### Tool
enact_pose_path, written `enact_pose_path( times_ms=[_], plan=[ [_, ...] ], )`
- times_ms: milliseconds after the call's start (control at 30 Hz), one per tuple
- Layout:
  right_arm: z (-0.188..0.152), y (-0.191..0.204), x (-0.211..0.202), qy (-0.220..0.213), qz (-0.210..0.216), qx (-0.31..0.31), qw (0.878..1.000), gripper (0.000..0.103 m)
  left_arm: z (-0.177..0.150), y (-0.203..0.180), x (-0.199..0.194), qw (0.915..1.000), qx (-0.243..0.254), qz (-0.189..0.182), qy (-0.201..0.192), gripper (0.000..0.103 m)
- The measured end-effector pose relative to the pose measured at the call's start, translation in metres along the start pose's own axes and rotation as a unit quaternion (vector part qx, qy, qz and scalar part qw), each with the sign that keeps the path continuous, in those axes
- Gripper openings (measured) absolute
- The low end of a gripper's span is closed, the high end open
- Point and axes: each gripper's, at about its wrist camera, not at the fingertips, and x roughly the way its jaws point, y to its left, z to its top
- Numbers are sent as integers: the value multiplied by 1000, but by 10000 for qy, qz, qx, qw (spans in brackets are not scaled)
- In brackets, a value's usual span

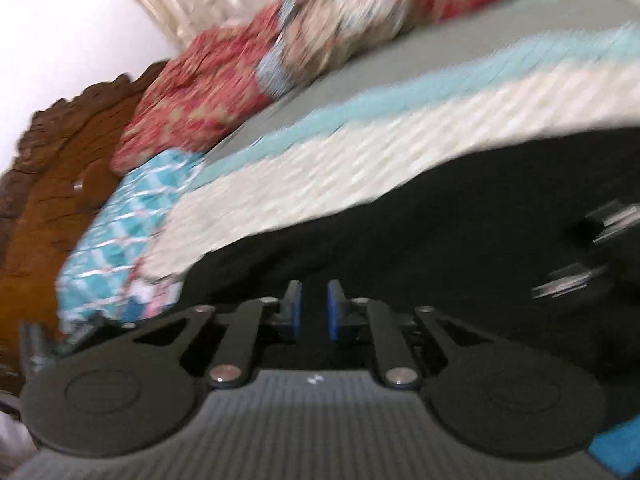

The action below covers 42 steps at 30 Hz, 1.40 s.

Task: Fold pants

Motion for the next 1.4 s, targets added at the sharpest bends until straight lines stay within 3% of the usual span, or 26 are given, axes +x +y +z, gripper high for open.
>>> enact_pose_path(
  times_ms=[167, 200, 233, 300, 633, 667, 700, 800, 867, 933, 1033, 1100, 1233, 1300, 1367, 1400],
  plan=[
    [-18, -6, 59, 823, 330, 1098, 9900, 11, -8, 5, -4, 9996, 212, -84, -151, 103],
    [-32, -11, 71, 1062, 176, 1244, 9864, 0, -10, 6, -6, 9995, 232, -96, -181, 103],
    [-44, -18, 70, 859, 297, 1336, 9869, 0, -11, 7, -8, 9995, 207, -102, -196, 103],
    [-43, -22, 61, 865, 472, 1518, 9835, 0, -11, 10, -14, 9997, 80, -158, -194, 103],
    [-49, -14, 67, 836, 432, 1455, 9849, 0, 2, 14, -4, 9988, 151, 71, -465, 101],
    [-49, -14, 67, 826, 425, 1451, 9850, 0, 4, 14, 1, 9988, 160, 157, -438, 88],
    [-49, -13, 69, 814, 415, 1449, 9852, 0, 5, 10, 4, 9985, 183, 225, -454, 54],
    [-50, -12, 67, 808, 388, 1456, 9853, 0, 9, 0, 1, 9991, 209, -63, -369, 33],
    [-50, -13, 66, 815, 378, 1464, 9851, 0, 7, -10, -5, 9985, 305, -236, -399, 31],
    [-50, -12, 66, 796, 358, 1416, 9861, 0, 2, -33, -13, 9954, 722, -353, -516, 30],
    [-49, -9, 68, 814, 363, 1435, 9856, 0, -12, -73, -17, 9856, 1478, -579, -580, 30],
    [-44, -13, 62, 745, 376, 1550, 9844, 4, -26, -104, -10, 9741, 2085, -716, -512, 29],
    [-28, -30, 17, -162, 68, 1553, 9877, 11, -66, -158, 16, 9439, 3141, -1012, -117, 31],
    [-22, -48, -9, -530, -121, 1652, 9848, 14, -92, -176, 39, 9267, 3586, -1089, 291, 47],
    [-22, -67, -27, -705, -380, 1835, 9798, 15, -110, -185, 56, 9191, 3803, -816, 628, 57],
    [-24, -78, -35, -786, -364, 1974, 9765, 27, -118, -189, 58, 9142, 3913, -775, 712, 62]
  ],
)
